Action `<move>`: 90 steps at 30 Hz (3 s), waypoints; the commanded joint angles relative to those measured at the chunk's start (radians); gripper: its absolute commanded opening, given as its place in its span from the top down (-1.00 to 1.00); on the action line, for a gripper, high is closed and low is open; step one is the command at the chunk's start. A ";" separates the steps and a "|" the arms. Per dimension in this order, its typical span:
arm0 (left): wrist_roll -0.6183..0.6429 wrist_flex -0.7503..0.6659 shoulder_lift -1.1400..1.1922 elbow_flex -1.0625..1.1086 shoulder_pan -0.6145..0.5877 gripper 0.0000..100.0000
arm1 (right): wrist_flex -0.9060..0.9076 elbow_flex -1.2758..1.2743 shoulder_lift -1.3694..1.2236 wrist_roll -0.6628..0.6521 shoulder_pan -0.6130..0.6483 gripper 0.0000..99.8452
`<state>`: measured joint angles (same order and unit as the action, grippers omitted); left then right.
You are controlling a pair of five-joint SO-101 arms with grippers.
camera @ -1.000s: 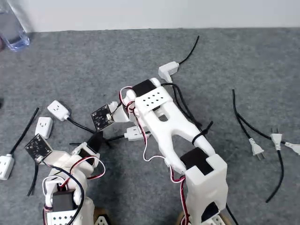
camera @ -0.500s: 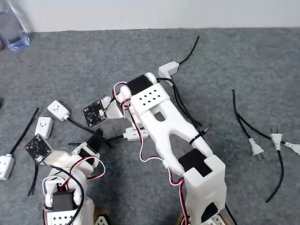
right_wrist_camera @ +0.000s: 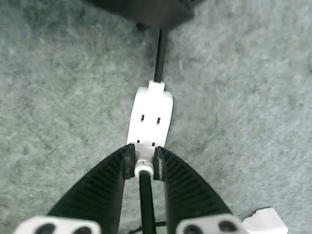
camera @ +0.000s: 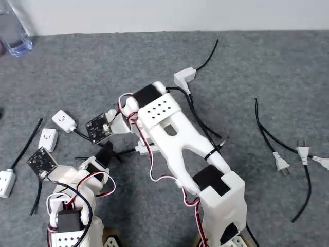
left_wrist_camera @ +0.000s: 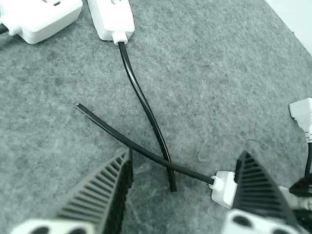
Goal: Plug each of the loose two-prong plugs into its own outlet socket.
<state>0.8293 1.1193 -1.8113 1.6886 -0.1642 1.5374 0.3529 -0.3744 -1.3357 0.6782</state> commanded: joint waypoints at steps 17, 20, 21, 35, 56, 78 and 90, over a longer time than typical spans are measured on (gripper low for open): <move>-0.005 0.002 -0.009 -0.005 -0.005 0.36 | -0.068 0.008 -0.054 0.063 -0.022 0.98; -0.005 0.002 -0.009 -0.005 -0.005 0.36 | -0.044 0.008 -0.047 0.072 -0.022 0.98; -0.005 0.002 -0.009 -0.005 -0.005 0.36 | -0.035 0.008 -0.048 0.072 -0.022 0.98; 0.000 -0.057 -0.009 -0.005 0.002 0.36 | -0.047 -0.006 0.194 0.169 0.016 0.98; 0.563 -0.457 -0.008 -0.005 0.528 0.37 | -0.101 -0.026 0.679 0.736 -0.050 0.98; 0.559 -0.436 -0.009 -0.007 0.585 0.37 | 0.012 -0.026 0.615 0.809 0.044 0.98; 0.563 -0.477 -0.009 -0.008 0.497 0.36 | 0.085 -0.026 0.611 0.827 0.044 0.98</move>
<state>1.3817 0.6774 -1.8113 1.6886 0.3514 1.6003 0.3191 0.2302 -0.5178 0.7119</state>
